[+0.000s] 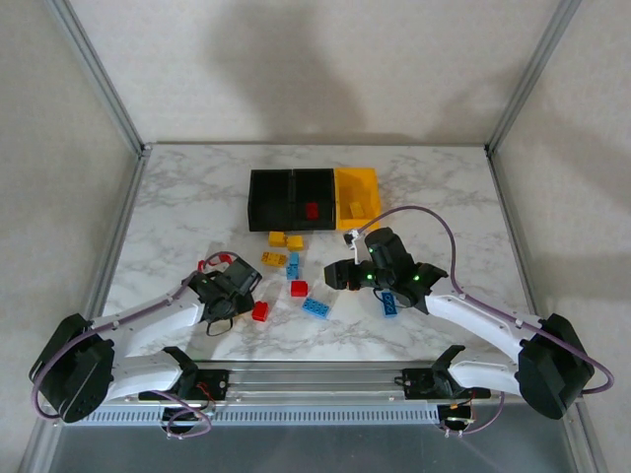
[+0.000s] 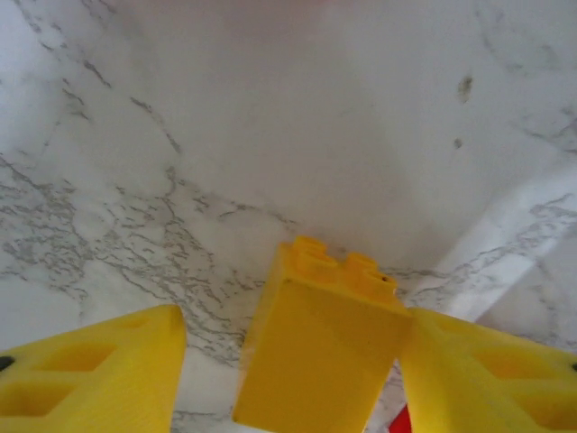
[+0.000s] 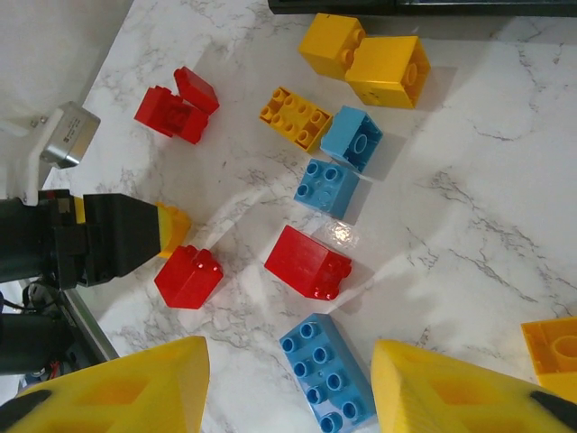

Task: Sort the legos into containers by color
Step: Pick up the lego from the bottom-left of the table.

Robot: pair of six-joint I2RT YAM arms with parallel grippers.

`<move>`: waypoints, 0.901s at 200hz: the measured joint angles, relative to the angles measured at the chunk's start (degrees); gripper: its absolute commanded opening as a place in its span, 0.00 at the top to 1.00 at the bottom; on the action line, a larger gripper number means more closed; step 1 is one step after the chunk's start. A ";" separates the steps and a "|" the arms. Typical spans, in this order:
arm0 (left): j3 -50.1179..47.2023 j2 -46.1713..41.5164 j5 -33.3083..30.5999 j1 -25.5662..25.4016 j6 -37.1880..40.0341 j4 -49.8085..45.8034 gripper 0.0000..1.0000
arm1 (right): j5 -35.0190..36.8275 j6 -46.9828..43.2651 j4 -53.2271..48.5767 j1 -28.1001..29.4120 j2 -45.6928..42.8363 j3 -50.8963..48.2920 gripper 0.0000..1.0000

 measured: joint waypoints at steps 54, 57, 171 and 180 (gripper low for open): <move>-0.13 -0.31 -0.52 -0.22 0.00 1.40 0.82 | 0.76 0.26 0.35 0.02 0.26 -0.63 0.50; -0.07 -0.33 -0.57 -0.22 -0.13 1.40 0.82 | 0.81 0.28 0.39 0.02 0.26 -0.68 0.50; 18.05 8.15 0.00 -2.67 2.75 5.42 0.85 | 8.96 7.58 -2.49 -5.31 -6.27 -4.26 0.50; 21.11 11.32 0.04 -3.89 3.10 6.03 0.85 | 10.08 8.44 -3.06 -6.80 -7.34 -4.92 0.50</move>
